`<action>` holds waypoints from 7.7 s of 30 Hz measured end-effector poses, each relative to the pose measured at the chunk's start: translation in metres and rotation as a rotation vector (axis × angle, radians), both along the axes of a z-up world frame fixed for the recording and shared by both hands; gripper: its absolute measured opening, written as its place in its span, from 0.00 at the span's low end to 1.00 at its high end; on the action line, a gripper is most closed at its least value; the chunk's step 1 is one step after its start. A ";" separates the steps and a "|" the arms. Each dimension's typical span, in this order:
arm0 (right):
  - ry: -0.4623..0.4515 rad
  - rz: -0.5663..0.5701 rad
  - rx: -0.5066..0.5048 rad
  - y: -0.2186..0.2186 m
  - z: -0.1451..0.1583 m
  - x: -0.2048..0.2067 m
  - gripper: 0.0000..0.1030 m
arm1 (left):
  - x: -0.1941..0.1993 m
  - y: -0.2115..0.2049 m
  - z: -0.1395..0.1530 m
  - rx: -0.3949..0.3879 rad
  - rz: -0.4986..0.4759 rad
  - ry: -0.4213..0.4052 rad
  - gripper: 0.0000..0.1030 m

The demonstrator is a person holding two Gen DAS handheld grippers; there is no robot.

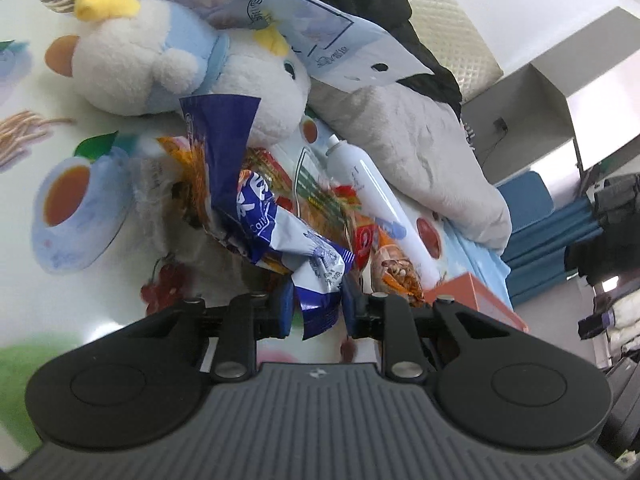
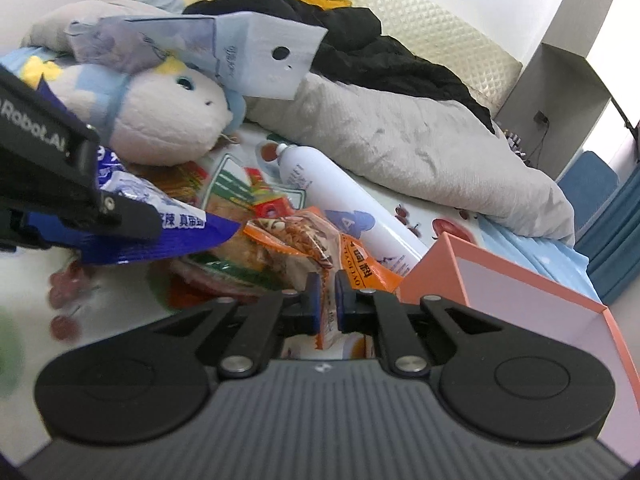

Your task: Organize snacks

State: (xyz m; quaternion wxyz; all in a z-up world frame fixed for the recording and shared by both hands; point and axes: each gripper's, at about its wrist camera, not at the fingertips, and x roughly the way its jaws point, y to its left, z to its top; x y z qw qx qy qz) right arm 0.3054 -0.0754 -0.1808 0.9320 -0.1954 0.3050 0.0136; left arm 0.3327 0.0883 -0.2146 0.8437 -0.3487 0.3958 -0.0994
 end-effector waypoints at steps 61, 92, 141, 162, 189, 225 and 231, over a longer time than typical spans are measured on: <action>0.115 0.171 0.133 -0.056 -0.005 -0.209 0.47 | -0.176 -0.009 0.000 0.148 -0.044 0.275 0.73; 0.119 -0.004 0.422 -0.067 -0.014 -0.187 0.71 | -0.166 -0.005 -0.020 0.169 0.050 0.267 0.73; 0.204 0.096 0.425 -0.068 0.003 -0.187 0.35 | -0.159 -0.033 0.024 0.345 -0.016 0.198 0.39; 0.048 0.135 0.487 -0.094 0.095 -0.163 0.34 | -0.150 -0.056 0.125 0.441 -0.104 -0.023 0.39; -0.165 -0.039 0.458 -0.213 0.163 -0.122 0.34 | -0.100 -0.188 0.217 0.459 -0.358 -0.289 0.40; 0.134 -0.269 0.505 -0.314 0.056 -0.082 0.24 | -0.012 -0.325 0.134 0.484 -0.594 -0.092 0.68; 0.054 -0.251 0.527 -0.310 0.083 -0.091 0.24 | -0.027 -0.309 0.164 0.484 -0.554 -0.194 0.68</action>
